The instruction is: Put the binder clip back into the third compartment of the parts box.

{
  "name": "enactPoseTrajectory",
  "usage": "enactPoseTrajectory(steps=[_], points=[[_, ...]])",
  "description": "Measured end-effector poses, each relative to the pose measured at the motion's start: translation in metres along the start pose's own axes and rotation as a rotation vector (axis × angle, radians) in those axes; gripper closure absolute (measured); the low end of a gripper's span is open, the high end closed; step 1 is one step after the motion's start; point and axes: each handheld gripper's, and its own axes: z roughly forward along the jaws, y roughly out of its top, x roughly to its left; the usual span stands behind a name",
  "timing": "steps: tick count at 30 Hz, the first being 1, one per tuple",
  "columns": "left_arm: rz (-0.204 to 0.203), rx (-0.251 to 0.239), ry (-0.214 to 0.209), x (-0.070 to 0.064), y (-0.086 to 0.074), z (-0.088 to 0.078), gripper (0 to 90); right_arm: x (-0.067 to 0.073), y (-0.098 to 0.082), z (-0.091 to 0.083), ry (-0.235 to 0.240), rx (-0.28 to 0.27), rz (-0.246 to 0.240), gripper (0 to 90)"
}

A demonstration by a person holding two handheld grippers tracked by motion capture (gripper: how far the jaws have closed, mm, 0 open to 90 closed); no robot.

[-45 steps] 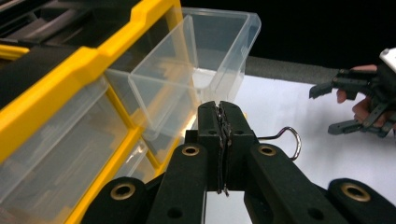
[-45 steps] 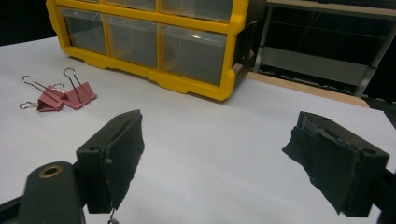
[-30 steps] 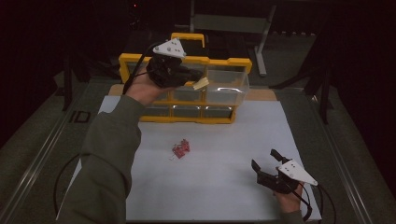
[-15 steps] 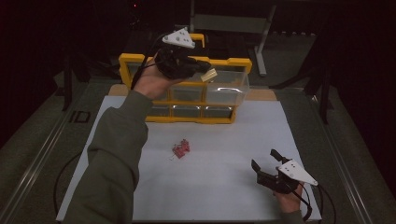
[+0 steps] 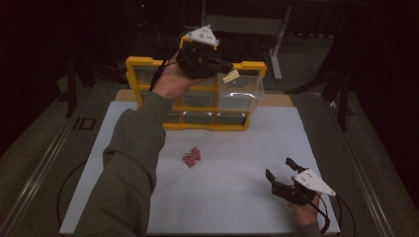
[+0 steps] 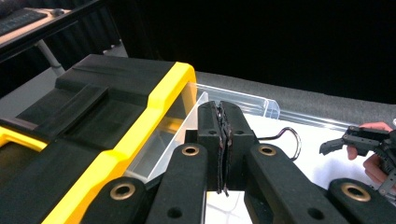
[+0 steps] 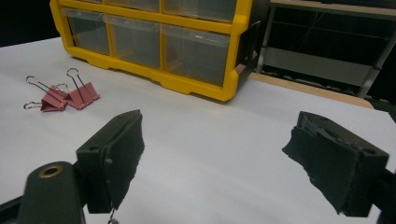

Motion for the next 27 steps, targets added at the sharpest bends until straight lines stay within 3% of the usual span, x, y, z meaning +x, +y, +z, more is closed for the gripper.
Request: enactPoseTrajectory(steps=[11,12,14,15,16,17,18,20,27], points=[[-0.059,0.011,0.005,0.008,-0.003,0.013,87.4,0.0,0.0,0.0,0.005,-0.003,-0.004,16.3],[-0.077,0.009,0.012,0.01,-0.005,0.013,82.1,0.001,0.0,0.0,0.005,-0.002,-0.005,16.3],[-0.133,0.001,-0.006,0.014,-0.008,0.013,56.6,0.001,0.0,0.0,0.004,-0.003,-0.005,16.3],[-0.133,0.001,-0.006,0.014,-0.008,0.013,44.4,0.001,0.0,0.0,0.004,-0.003,-0.005,16.3],[-0.147,0.02,0.015,0.015,-0.01,0.013,44.4,0.001,0.0,-0.001,0.004,-0.003,-0.002,16.3],[-0.153,0.028,0.023,0.015,-0.011,0.013,28.4,0.001,0.0,-0.001,0.005,-0.004,0.0,16.3],[-0.158,0.042,0.02,0.015,-0.013,0.012,23.2,0.0,0.0,-0.001,0.005,-0.003,0.0,16.3],[-0.152,0.065,0.038,0.013,-0.017,0.011,16.0,0.001,0.0,0.0,0.006,-0.002,-0.002,16.3],[-0.141,0.084,0.047,0.012,-0.028,0.0,10.6,0.001,0.0,0.0,0.003,-0.001,-0.005,16.3]])
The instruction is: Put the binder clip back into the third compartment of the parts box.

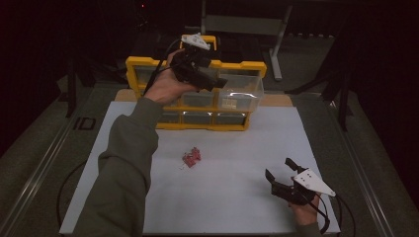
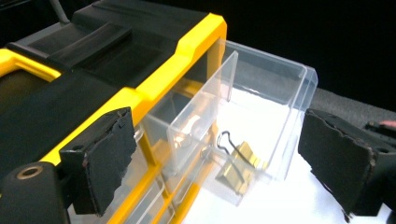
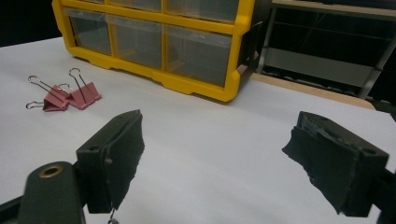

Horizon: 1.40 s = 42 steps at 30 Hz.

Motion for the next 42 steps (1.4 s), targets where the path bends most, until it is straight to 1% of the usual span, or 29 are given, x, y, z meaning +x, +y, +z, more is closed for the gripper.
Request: enactPoseTrajectory(steps=[5,11,16,23,27,34,38,41,42], points=[[0.019,0.009,0.0,-0.002,-0.007,-0.007,9.7,0.0,0.0,0.0,0.0,0.0,-0.001,16.3],[0.032,0.042,0.002,-0.005,-0.017,-0.008,9.6,0.0,0.0,0.0,0.001,0.0,-0.001,16.3],[0.042,0.056,-0.002,-0.007,-0.024,-0.008,9.8,0.0,0.0,0.0,0.001,0.0,-0.002,16.3],[0.064,0.057,-0.013,-0.014,-0.03,-0.008,10.0,0.0,0.0,0.0,0.0,-0.001,-0.001,16.3],[0.058,0.049,-0.021,-0.016,-0.035,-0.007,10.1,0.0,0.0,0.0,0.0,-0.001,0.0,16.3],[0.042,0.047,-0.023,-0.016,-0.045,-0.009,10.8,0.0,0.0,0.0,0.002,-0.001,0.001,16.3],[0.057,0.054,-0.024,-0.019,-0.05,-0.01,11.0,0.0,0.0,0.0,0.001,-0.001,0.002,16.3],[0.072,0.059,-0.034,-0.024,-0.053,-0.01,11.3,0.0,0.0,0.0,0.001,0.0,0.0,16.3],[0.071,0.058,-0.039,-0.026,-0.054,-0.01,11.3,0.0,0.0,0.0,0.001,0.0,-0.001,16.3]])
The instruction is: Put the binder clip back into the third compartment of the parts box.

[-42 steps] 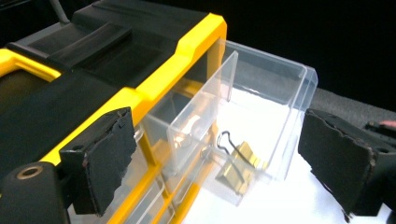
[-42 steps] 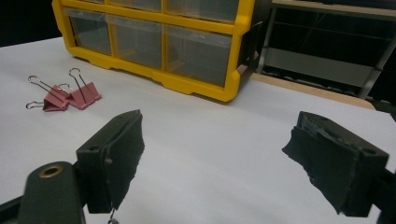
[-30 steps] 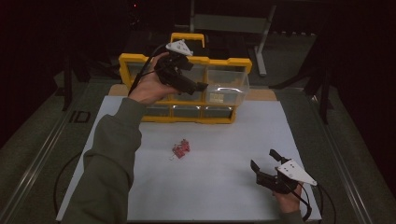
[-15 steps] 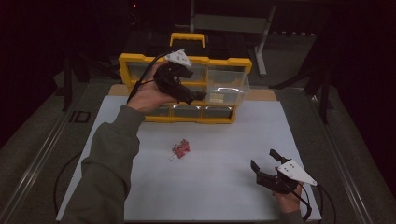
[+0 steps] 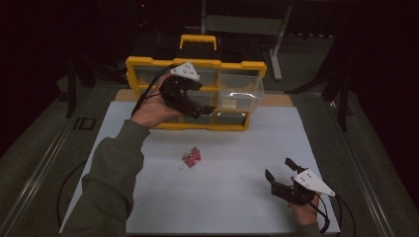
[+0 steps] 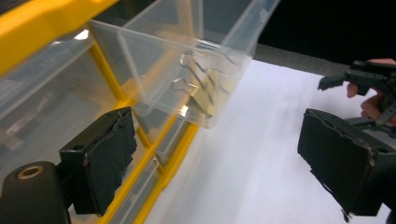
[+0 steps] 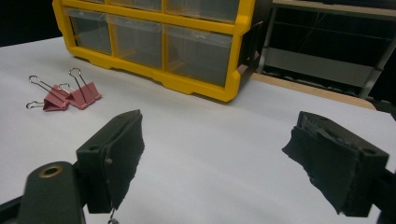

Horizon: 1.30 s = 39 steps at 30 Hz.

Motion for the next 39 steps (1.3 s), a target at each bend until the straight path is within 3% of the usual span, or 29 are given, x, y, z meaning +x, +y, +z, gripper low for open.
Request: enactPoseTrajectory(steps=[7,13,39], points=[[0.041,0.019,-0.017,-0.01,-0.005,0.001,11.2,0.0,0.0,0.0,0.0,0.001,0.001,16.3],[0.053,0.031,-0.035,-0.015,-0.01,0.003,11.2,0.0,0.0,0.0,0.0,0.002,0.001,16.3],[0.015,0.046,-0.081,-0.021,-0.049,0.008,11.7,0.0,0.0,0.0,-0.002,0.003,0.0,16.3]])
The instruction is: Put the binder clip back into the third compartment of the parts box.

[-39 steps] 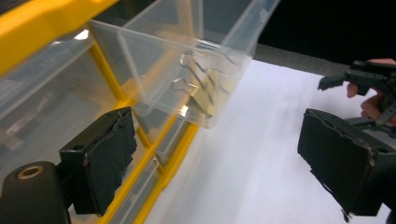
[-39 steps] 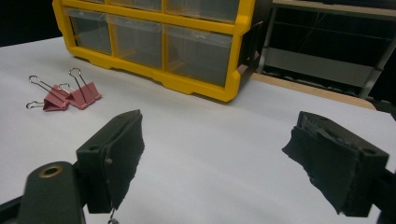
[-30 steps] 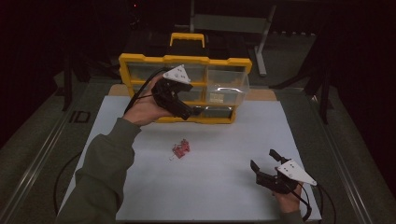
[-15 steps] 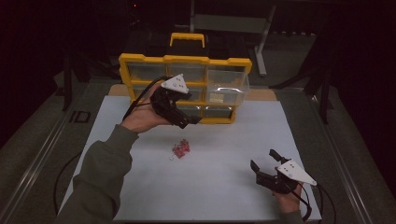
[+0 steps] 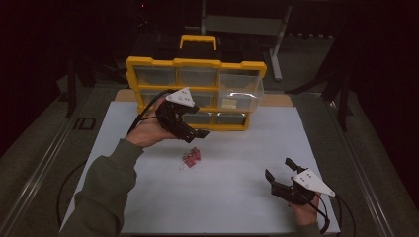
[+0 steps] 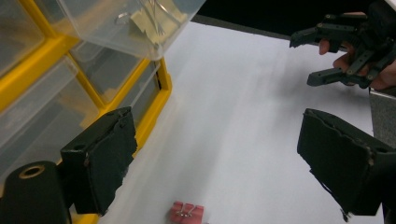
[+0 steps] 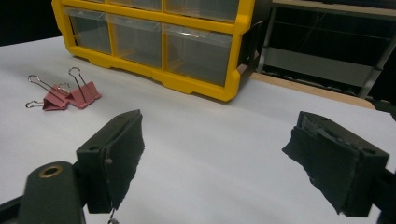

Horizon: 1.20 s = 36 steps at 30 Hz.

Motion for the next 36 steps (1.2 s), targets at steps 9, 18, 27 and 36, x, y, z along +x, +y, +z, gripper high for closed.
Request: enactPoseTrajectory(steps=[9,18,27,36], points=[[-0.015,0.01,-0.001,0.001,-0.013,0.001,11.8,0.0,0.0,0.0,0.001,0.001,0.0,16.3],[-0.021,0.037,0.012,-0.001,-0.023,0.004,11.8,0.0,0.0,0.0,0.0,0.001,-0.001,16.3],[-0.036,0.062,0.015,-0.001,-0.036,0.012,11.7,0.0,0.0,0.0,0.0,0.001,0.001,16.3],[-0.044,0.104,0.011,-0.003,-0.049,0.022,11.9,0.0,0.0,0.0,0.001,0.003,-0.002,16.3]])
